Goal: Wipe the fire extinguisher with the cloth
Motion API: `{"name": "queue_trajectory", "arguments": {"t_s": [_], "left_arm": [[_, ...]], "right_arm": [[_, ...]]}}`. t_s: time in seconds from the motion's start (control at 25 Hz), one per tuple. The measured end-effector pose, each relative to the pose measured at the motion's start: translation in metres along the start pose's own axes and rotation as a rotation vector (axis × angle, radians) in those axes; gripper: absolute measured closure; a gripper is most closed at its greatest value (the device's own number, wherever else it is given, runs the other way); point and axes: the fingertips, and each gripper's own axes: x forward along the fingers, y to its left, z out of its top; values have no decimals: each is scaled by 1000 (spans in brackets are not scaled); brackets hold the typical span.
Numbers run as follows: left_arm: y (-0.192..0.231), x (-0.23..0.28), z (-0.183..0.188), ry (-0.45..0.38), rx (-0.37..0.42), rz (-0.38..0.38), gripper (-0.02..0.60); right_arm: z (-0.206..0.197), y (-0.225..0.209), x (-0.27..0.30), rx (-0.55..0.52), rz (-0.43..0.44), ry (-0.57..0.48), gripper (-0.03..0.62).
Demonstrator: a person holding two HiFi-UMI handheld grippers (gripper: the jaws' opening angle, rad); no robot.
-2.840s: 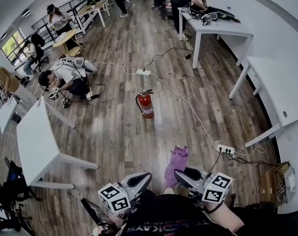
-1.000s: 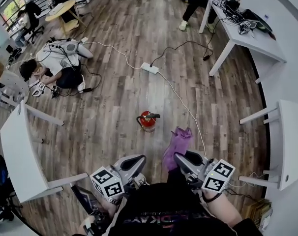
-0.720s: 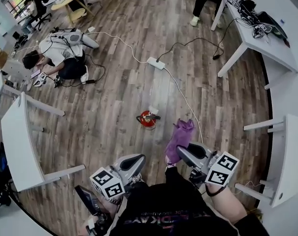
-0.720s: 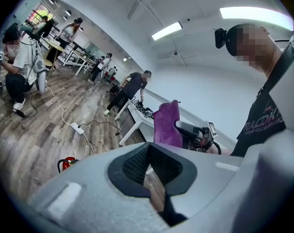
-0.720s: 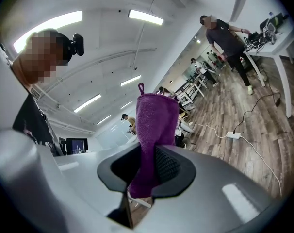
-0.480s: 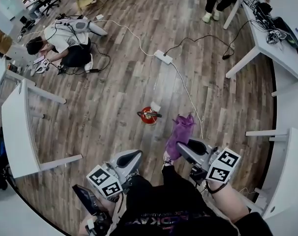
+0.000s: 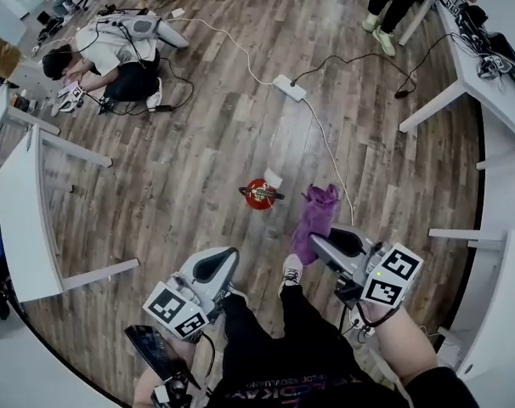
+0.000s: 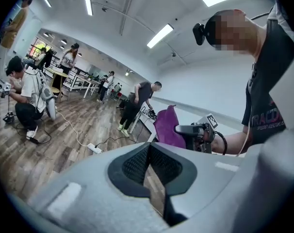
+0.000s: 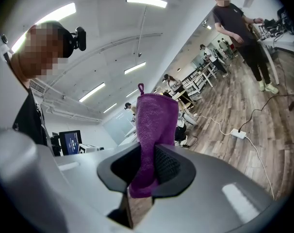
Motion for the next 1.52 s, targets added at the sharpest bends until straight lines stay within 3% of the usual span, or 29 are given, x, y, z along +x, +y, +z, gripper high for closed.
{"name": "queue_trajectory", "arguments": {"t_s": [0.32, 0.64, 0.8, 1.04, 1.28, 1.52], "left_arm": [[57, -28, -36, 66, 52, -44, 577], [127, -62, -105, 208, 29, -179, 577], [164, -59, -127, 243, 39, -164, 577], [206, -37, -144, 178, 41, -128, 577], [214, 13, -162, 55, 51, -115, 577], [215, 51, -204, 1, 137, -124, 577]], "right_arm": [[-37, -15, 43, -34, -120, -18, 522], [-59, -22, 79, -47, -267, -102, 522], [-80, -47, 85, -47, -304, -78, 522], [-110, -96, 97, -94, -298, -7, 522], [-143, -164, 110, -209, -280, 133, 522], [-180, -222, 125, -285, -233, 223, 522]]}}
